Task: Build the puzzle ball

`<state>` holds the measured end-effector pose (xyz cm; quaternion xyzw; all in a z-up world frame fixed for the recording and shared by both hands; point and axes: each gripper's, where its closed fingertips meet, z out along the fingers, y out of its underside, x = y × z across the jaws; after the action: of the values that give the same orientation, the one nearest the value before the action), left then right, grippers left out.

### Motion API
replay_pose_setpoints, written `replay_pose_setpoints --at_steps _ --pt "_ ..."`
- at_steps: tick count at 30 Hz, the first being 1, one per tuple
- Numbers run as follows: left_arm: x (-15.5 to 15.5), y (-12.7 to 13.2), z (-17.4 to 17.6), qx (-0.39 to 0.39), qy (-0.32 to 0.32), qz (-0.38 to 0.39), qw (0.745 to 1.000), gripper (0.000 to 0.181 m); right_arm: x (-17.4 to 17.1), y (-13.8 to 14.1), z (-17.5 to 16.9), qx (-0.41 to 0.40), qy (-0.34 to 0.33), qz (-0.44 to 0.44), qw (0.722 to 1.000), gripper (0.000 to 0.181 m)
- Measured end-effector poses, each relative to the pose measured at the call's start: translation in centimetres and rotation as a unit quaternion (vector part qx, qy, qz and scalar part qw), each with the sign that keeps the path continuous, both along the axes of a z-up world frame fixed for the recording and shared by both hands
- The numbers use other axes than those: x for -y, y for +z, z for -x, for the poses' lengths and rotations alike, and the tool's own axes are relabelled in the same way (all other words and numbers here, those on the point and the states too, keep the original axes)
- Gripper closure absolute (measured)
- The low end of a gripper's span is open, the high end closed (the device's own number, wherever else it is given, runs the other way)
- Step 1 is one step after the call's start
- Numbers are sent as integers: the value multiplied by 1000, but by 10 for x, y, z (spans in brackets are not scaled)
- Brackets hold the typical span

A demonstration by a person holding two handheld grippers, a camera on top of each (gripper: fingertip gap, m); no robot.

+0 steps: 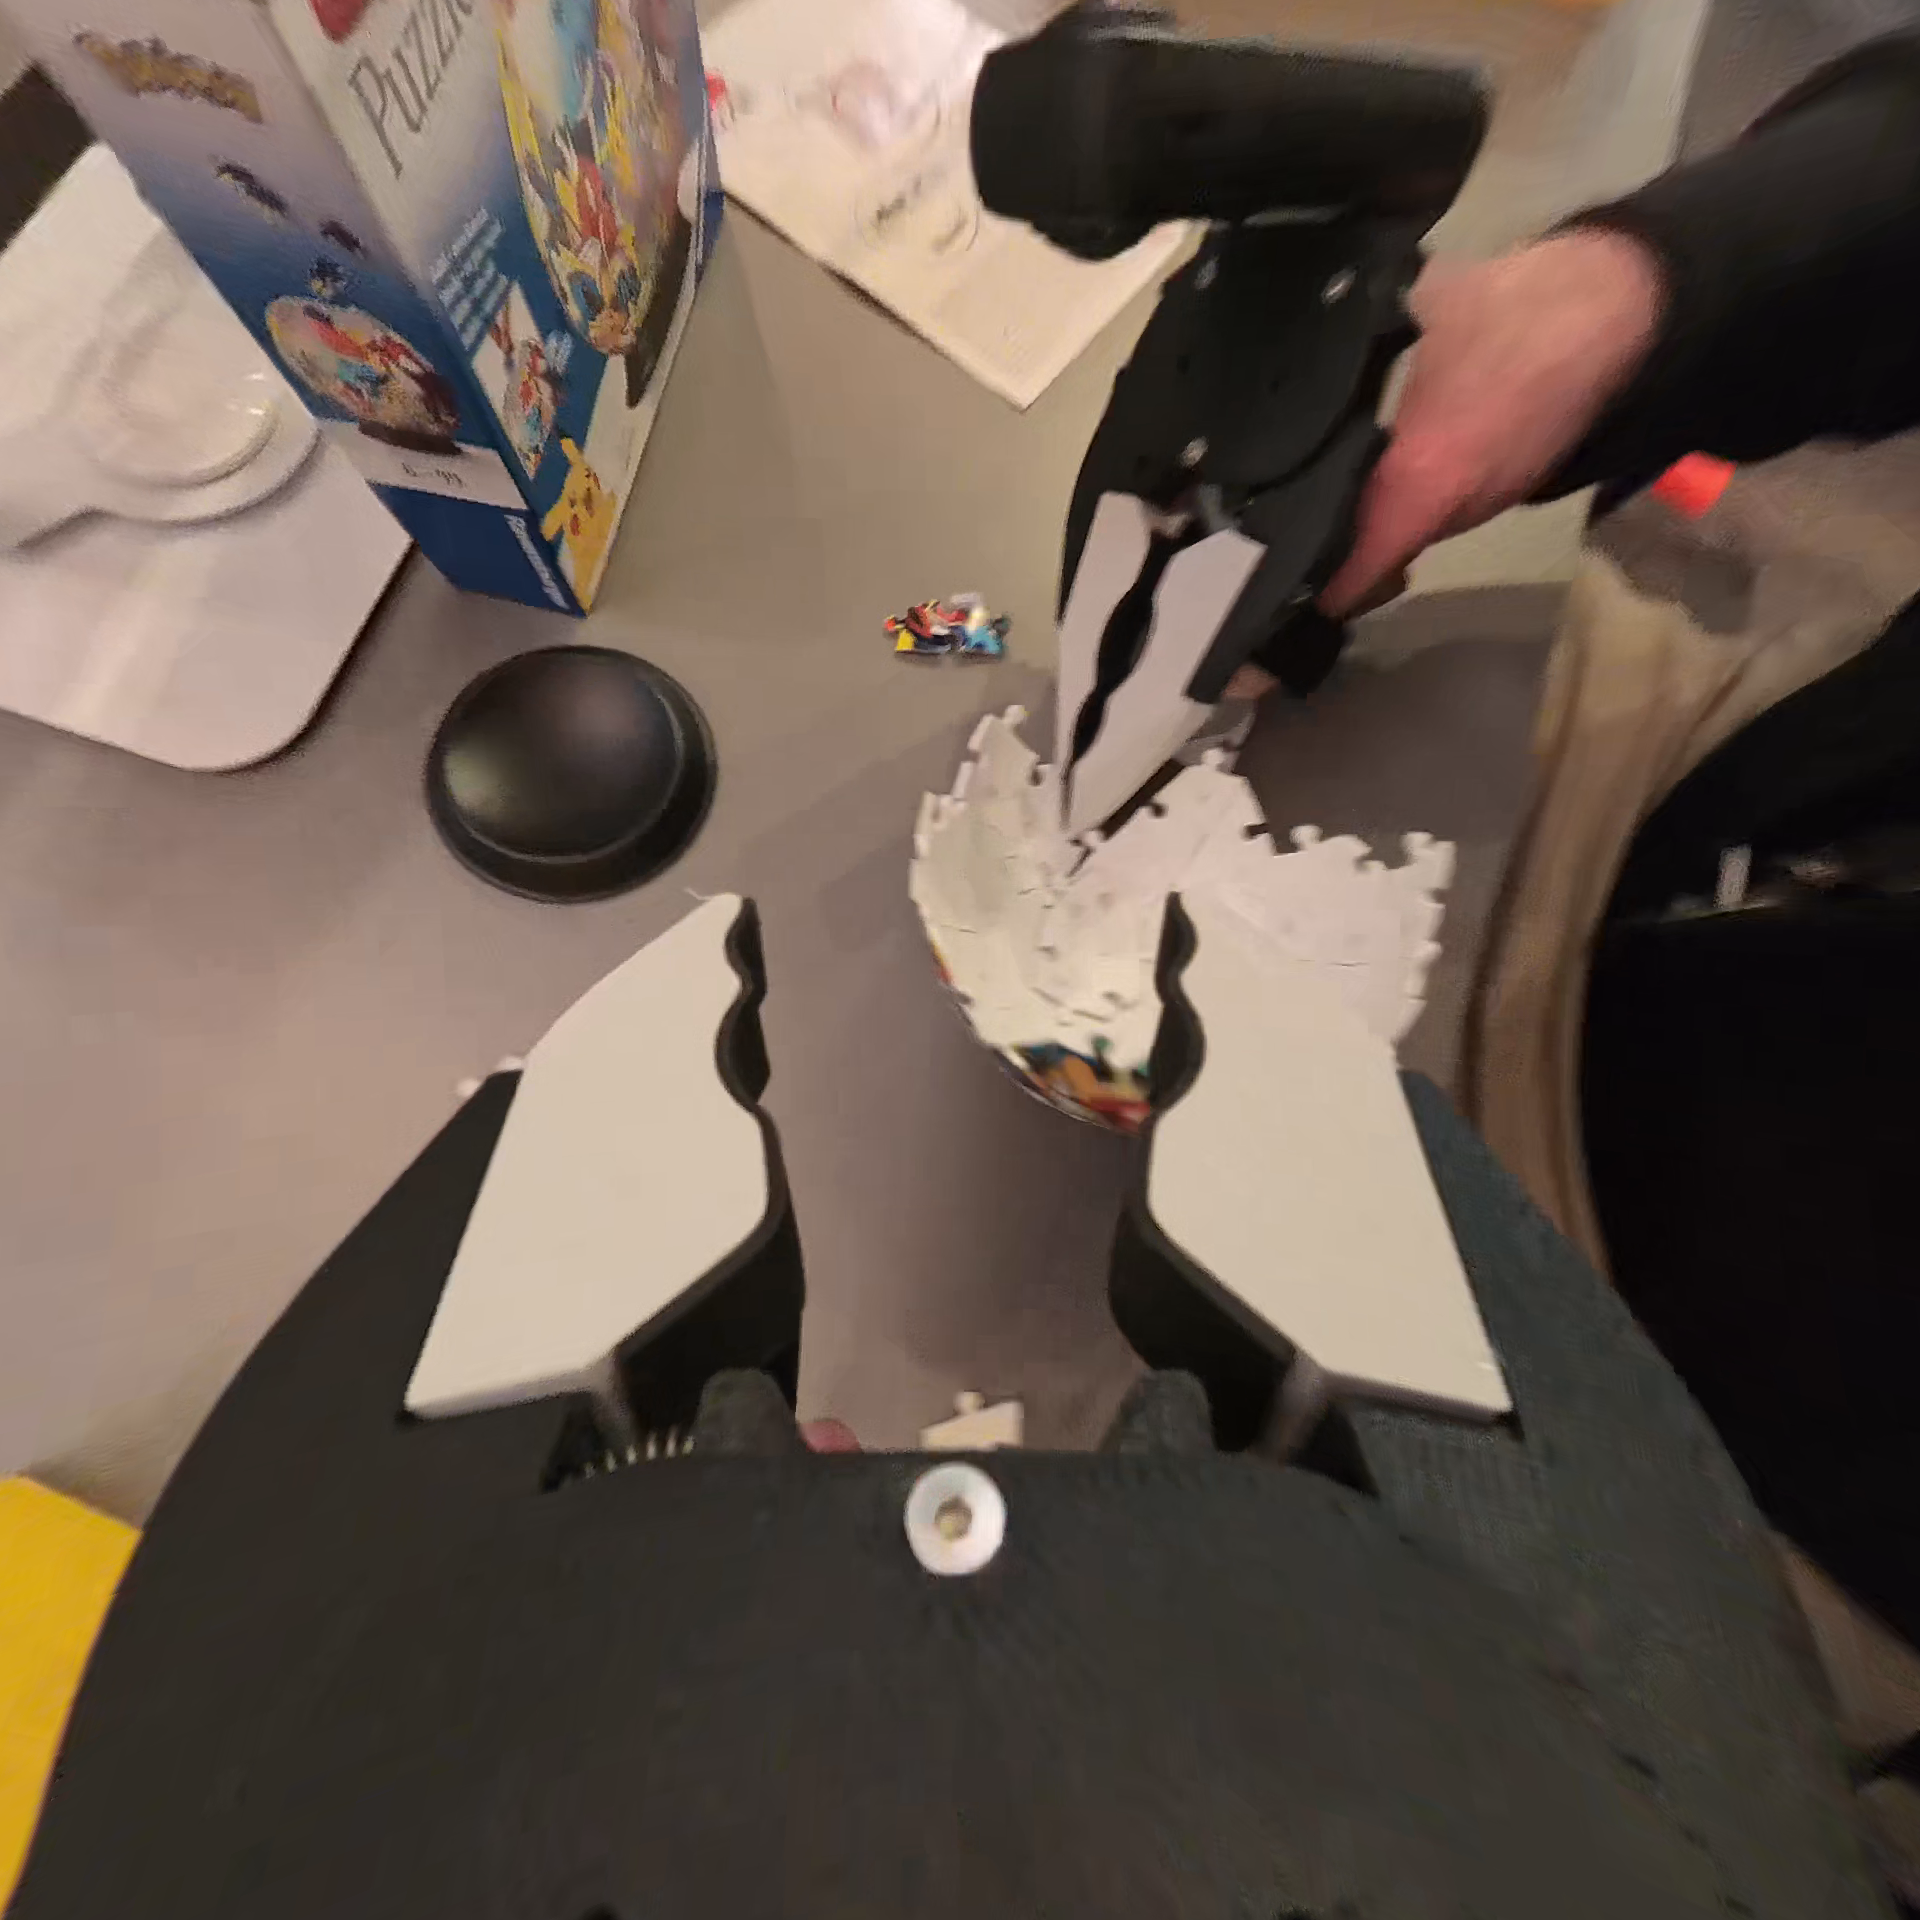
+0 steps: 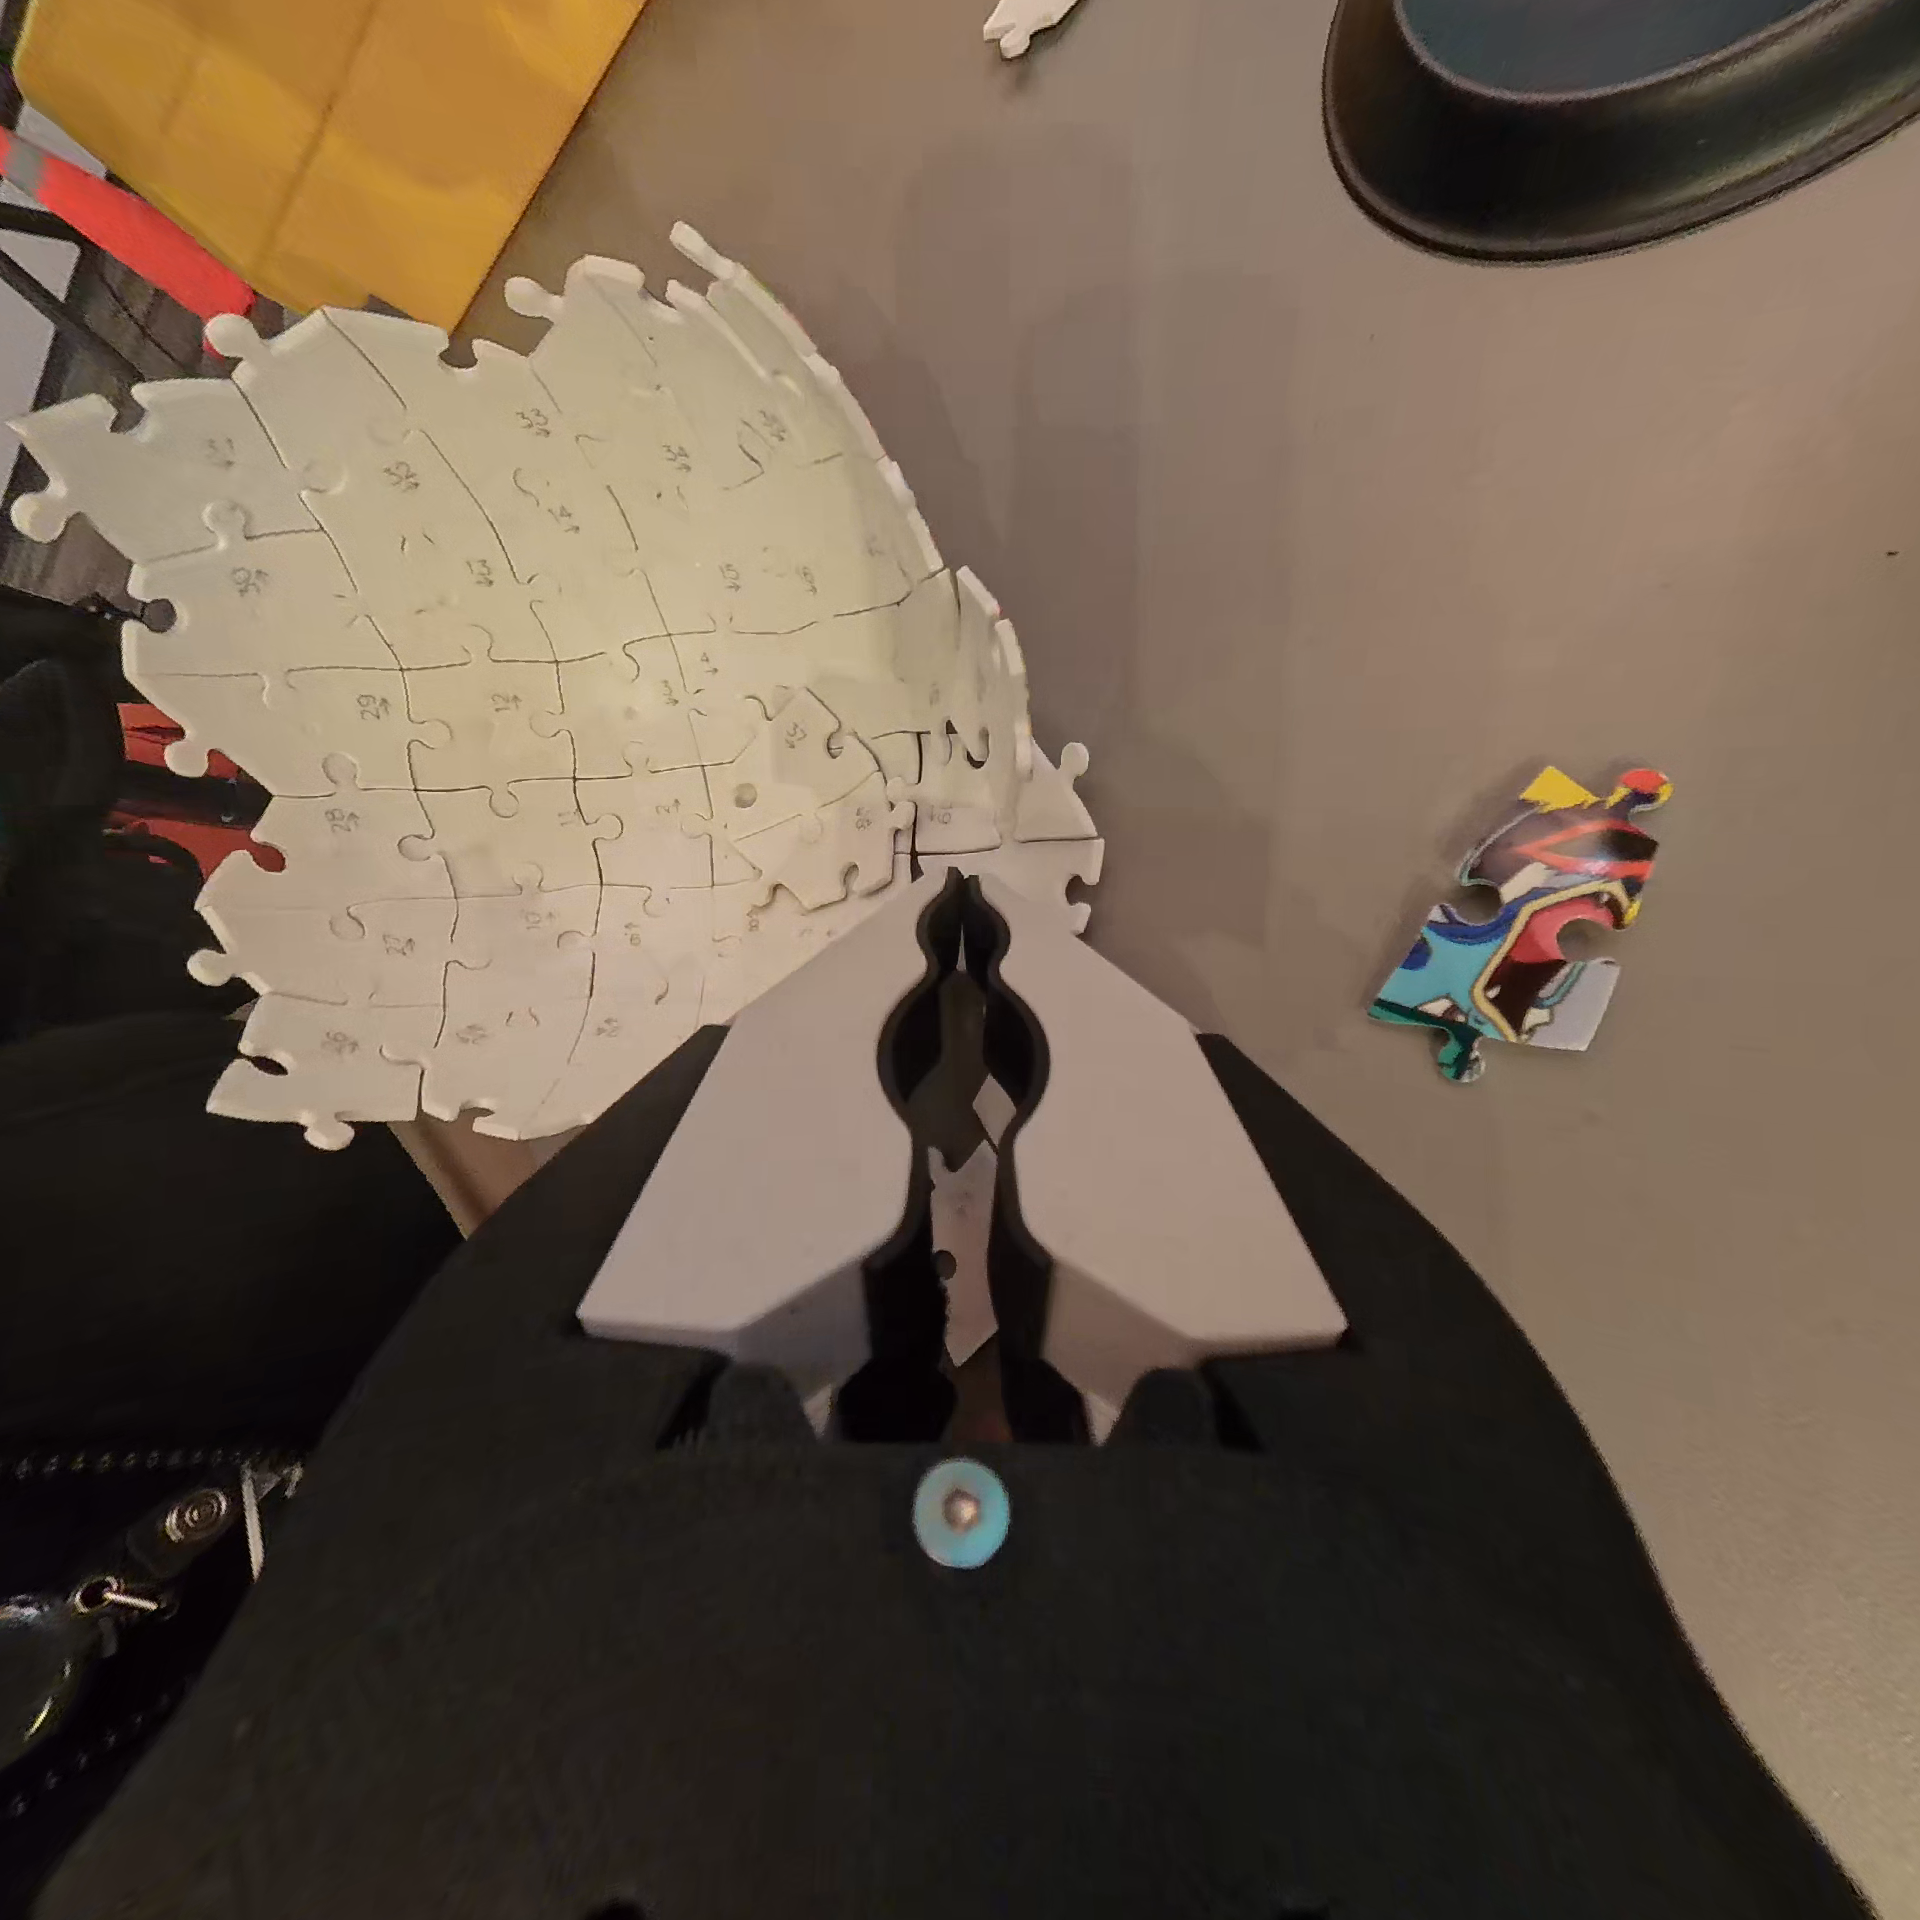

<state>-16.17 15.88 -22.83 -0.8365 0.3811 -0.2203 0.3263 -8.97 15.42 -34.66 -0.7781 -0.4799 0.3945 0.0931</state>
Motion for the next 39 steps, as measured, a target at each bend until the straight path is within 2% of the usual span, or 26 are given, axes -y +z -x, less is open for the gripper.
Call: replay_pose_setpoints --at_steps 2,4,7,10,17,24,27,39 --pt "21 0 1 56 23 -8 998 98 0 0 0 -2 -3 4 1000 181" --pt "35 -11 -6 89 33 -18 995 88 0 0 0 -4 -3 4 1000 181" --pt "46 -40 -17 88 36 -20 995 88 0 0 0 -6 -4 5 1000 181" --pt "47 -52 -29 118 38 -10 992 88 0 0 0 -5 -6 2 1000 181" --pt "38 -46 -35 109 31 -26 993 89 0 0 1 -6 -6 0 1000 181" --pt "21 -39 -46 131 58 -19 990 90 0 0 1 -7 1 -13 1000 181" --pt "14 -44 -46 116 74 -18 990 91 1 0 1 -8 6 -19 1000 181" --pt "-4 -39 -55 129 96 -2 987 93 1 0 2 1 34 -54 998 181"
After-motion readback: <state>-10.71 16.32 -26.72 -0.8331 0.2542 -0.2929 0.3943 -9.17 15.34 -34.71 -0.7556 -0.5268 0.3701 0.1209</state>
